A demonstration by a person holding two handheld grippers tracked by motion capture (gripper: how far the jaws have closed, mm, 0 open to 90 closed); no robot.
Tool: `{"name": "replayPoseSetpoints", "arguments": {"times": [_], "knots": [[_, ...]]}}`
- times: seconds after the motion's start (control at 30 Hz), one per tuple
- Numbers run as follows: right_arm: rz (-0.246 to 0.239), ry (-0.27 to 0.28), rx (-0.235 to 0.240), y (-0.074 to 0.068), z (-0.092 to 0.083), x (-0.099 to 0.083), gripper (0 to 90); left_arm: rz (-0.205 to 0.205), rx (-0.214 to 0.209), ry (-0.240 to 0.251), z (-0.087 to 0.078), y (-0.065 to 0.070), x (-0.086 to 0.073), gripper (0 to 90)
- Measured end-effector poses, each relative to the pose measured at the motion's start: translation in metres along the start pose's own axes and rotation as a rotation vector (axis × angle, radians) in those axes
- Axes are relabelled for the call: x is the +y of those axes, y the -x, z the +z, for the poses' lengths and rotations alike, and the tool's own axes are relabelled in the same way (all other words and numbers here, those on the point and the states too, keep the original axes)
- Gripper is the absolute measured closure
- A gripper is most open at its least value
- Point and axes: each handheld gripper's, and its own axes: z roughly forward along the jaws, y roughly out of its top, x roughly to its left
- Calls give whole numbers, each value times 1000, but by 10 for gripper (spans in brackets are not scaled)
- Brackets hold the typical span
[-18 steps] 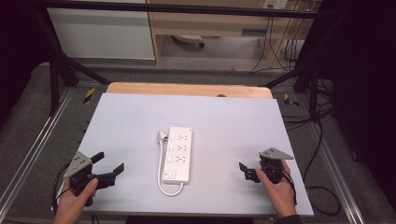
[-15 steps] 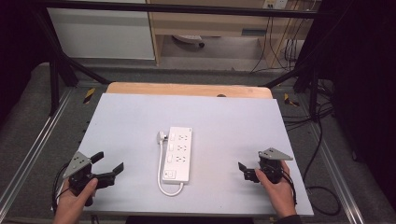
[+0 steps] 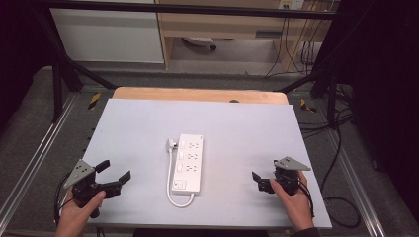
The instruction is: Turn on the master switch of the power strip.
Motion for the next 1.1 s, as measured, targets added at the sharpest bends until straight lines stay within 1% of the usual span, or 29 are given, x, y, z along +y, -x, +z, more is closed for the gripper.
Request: {"name": "replayPoseSetpoints", "arguments": {"times": [0.13, 0.2, 0.27, 0.37, 0.47, 0.5, 0.53, 0.7, 0.8, 0.83, 0.87, 0.93, 0.97, 1.07, 1.1], "knots": [[-10, 3, -9, -1, -1, 0, 44, 7, 5, -6, 0, 1, 0, 74], [-9, 8, -1, -3, -2, 1, 44, 4, 11, -5, 1, 2, 0, 73], [-18, 6, 4, -4, -1, 1, 44, 11, 21, -11, 2, 3, 0, 72], [-25, 1, 7, -3, 1, 2, 44, -5, 38, -9, 3, 3, 0, 71], [-25, -5, 8, -3, 1, 1, 44, -7, 44, 1, 2, 3, 1, 64], [-24, -7, 8, -4, 1, 1, 45, -12, 50, 3, 2, 3, 1, 59], [-19, -5, 8, -4, 0, 1, 46, -27, 63, 10, 2, 3, 2, 57], [-25, -4, 12, -5, 0, 1, 48, -21, 51, 20, 1, 4, 4, 59], [-20, -1, 14, -6, 0, 1, 46, -21, 31, 28, 2, 8, 6, 65], [-17, -2, 16, -6, 0, 1, 46, -21, 31, 28, 2, 8, 6, 66], [-20, -1, 14, -7, 0, 1, 46, -21, 10, 27, 4, 12, 7, 66], [-20, 3, 13, -7, 0, 2, 45, -22, 2, 30, 5, 14, 7, 63], [-21, 3, 14, -6, 0, 1, 45, -16, -2, 33, 6, 15, 9, 63], [-12, -2, 19, -5, 0, 1, 47, -19, -7, 37, 6, 15, 10, 67], [-11, -3, 21, -5, 1, 1, 49, -12, -15, 40, 7, 16, 12, 69]]}}
